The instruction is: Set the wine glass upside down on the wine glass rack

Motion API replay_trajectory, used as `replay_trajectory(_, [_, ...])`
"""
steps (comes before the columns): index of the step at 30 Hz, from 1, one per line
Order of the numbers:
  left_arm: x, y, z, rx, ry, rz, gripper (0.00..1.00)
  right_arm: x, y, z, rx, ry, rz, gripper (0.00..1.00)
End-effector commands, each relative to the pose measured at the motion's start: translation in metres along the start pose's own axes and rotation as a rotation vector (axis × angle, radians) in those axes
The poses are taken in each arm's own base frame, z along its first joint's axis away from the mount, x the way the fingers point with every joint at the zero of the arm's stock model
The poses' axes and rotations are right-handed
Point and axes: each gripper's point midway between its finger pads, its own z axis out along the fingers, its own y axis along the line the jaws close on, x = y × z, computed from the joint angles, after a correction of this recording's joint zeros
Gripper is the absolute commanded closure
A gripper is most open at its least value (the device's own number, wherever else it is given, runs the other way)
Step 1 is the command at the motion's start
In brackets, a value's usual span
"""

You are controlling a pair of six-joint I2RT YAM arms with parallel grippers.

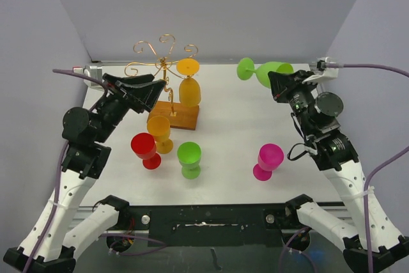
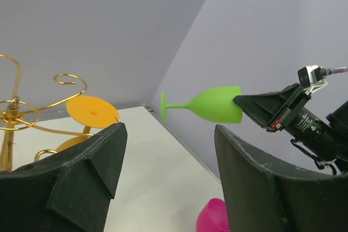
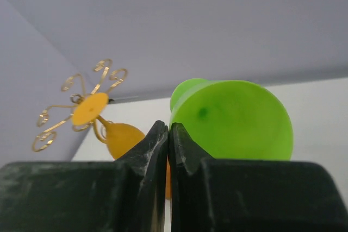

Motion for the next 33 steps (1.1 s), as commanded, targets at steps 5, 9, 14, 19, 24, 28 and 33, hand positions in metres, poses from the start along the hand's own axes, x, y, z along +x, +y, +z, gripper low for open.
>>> replay_trajectory(5, [-0.015, -0.041, 0.023, 0.192, -0.043, -0.326, 0.36, -0.074, 0.083, -0.036, -0.458, -0.348, 0.118, 1.00])
replay_trajectory(9, [-0.003, -0.056, 0.042, 0.255, -0.017, -0.437, 0.36, -0.071, 0.100, -0.044, -0.556, -0.401, 0.154, 1.00])
replay_trajectory(14, [0.024, -0.062, 0.067, 0.157, 0.006, -0.561, 0.43, -0.064, 0.125, -0.062, -0.664, -0.468, 0.188, 1.00])
replay_trajectory(19, [0.049, -0.068, 0.072, 0.055, -0.016, -0.600, 0.44, -0.054, 0.139, -0.072, -0.712, -0.490, 0.222, 1.00])
replay_trajectory(24, [0.050, -0.059, 0.069, -0.002, -0.092, -0.669, 0.43, -0.049, 0.148, -0.076, -0.742, -0.487, 0.241, 1.00])
replay_trajectory(28, [0.044, -0.053, 0.068, -0.016, -0.147, -0.703, 0.39, -0.044, 0.152, -0.076, -0.751, -0.480, 0.252, 1.00])
replay_trajectory(33, [0.035, -0.056, 0.069, 0.004, -0.182, -0.701, 0.37, -0.039, 0.156, -0.075, -0.755, -0.472, 0.262, 1.00])
